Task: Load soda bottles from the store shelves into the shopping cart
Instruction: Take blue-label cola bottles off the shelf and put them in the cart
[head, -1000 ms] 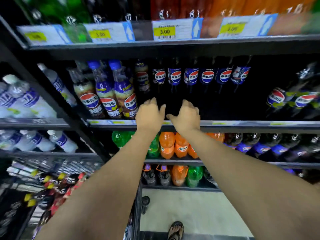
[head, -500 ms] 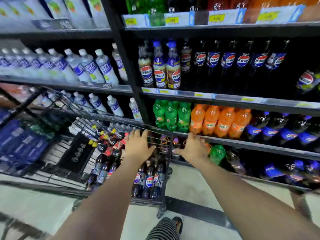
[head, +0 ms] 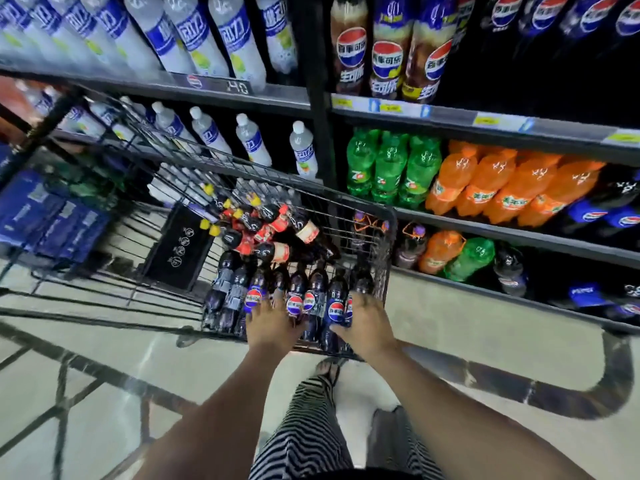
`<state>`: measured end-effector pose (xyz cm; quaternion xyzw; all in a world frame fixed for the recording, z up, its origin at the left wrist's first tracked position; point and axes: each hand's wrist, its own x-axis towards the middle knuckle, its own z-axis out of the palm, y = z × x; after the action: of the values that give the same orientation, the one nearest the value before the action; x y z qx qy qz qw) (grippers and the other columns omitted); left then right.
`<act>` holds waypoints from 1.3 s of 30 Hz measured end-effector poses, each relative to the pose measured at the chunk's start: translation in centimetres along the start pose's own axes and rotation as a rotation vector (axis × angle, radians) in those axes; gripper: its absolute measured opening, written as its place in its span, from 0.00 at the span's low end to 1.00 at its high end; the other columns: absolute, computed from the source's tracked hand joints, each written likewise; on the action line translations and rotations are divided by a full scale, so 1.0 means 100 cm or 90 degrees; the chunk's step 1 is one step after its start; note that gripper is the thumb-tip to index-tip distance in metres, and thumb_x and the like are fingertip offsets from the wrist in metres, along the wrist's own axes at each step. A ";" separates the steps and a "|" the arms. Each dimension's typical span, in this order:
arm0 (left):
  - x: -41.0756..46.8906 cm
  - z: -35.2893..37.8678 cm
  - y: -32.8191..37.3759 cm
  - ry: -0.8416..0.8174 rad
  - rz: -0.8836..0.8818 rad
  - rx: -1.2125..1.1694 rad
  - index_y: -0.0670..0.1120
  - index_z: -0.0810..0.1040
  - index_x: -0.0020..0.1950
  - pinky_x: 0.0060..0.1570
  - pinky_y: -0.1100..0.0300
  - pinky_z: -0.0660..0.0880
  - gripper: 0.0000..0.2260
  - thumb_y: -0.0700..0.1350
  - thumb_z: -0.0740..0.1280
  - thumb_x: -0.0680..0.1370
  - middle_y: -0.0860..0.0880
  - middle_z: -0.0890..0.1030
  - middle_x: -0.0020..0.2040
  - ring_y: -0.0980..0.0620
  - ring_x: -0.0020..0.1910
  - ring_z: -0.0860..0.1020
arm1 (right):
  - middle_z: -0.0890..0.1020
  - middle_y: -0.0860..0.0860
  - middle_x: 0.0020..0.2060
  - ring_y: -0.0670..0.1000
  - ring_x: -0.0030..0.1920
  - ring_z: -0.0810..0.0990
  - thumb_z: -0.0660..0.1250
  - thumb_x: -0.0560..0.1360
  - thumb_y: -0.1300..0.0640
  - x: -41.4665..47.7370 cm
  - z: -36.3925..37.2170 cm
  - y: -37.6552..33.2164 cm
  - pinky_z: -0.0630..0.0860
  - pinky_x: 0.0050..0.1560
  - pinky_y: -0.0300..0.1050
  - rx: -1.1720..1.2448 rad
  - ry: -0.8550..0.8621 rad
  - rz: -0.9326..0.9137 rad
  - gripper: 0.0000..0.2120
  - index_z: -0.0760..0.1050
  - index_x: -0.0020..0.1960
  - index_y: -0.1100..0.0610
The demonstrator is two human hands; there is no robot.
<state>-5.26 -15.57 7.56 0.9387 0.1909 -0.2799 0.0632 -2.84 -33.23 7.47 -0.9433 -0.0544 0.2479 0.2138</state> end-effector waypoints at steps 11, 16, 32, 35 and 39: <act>0.091 0.046 -0.009 -0.195 0.057 -0.005 0.45 0.46 0.79 0.72 0.43 0.61 0.44 0.68 0.61 0.74 0.38 0.54 0.78 0.36 0.75 0.56 | 0.76 0.65 0.53 0.60 0.56 0.77 0.71 0.71 0.43 0.067 0.071 -0.004 0.77 0.52 0.49 0.110 -0.108 0.336 0.43 0.56 0.72 0.67; 0.141 0.068 -0.002 -0.179 0.116 -0.002 0.44 0.55 0.77 0.66 0.42 0.69 0.41 0.69 0.60 0.74 0.39 0.60 0.76 0.37 0.73 0.63 | 0.76 0.61 0.57 0.59 0.56 0.78 0.71 0.72 0.48 0.091 0.095 0.003 0.79 0.47 0.46 0.166 -0.061 0.468 0.34 0.61 0.67 0.65; 0.262 0.127 0.041 -0.061 0.168 -0.028 0.41 0.62 0.75 0.70 0.44 0.55 0.36 0.66 0.57 0.77 0.37 0.71 0.68 0.40 0.72 0.62 | 0.81 0.49 0.38 0.51 0.36 0.78 0.70 0.70 0.39 0.114 0.161 0.015 0.68 0.31 0.38 0.155 0.000 0.547 0.19 0.76 0.47 0.54; 0.262 0.123 0.039 -0.049 0.179 -0.113 0.41 0.66 0.72 0.67 0.46 0.61 0.34 0.64 0.61 0.76 0.38 0.75 0.64 0.39 0.68 0.67 | 0.78 0.45 0.34 0.47 0.34 0.77 0.70 0.72 0.44 0.112 0.149 0.019 0.64 0.28 0.35 0.229 -0.011 0.499 0.13 0.78 0.47 0.53; 0.242 0.106 0.032 -0.086 0.192 -0.254 0.38 0.58 0.76 0.65 0.46 0.68 0.36 0.60 0.64 0.77 0.36 0.67 0.70 0.37 0.68 0.68 | 0.77 0.46 0.34 0.44 0.32 0.75 0.72 0.72 0.47 0.104 0.126 0.022 0.73 0.31 0.36 0.348 -0.082 0.455 0.11 0.79 0.50 0.52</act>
<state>9.36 -13.05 -14.57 0.9047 0.0957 -0.2860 0.3009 0.07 -28.35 -8.01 -0.7945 0.3292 0.3696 0.3519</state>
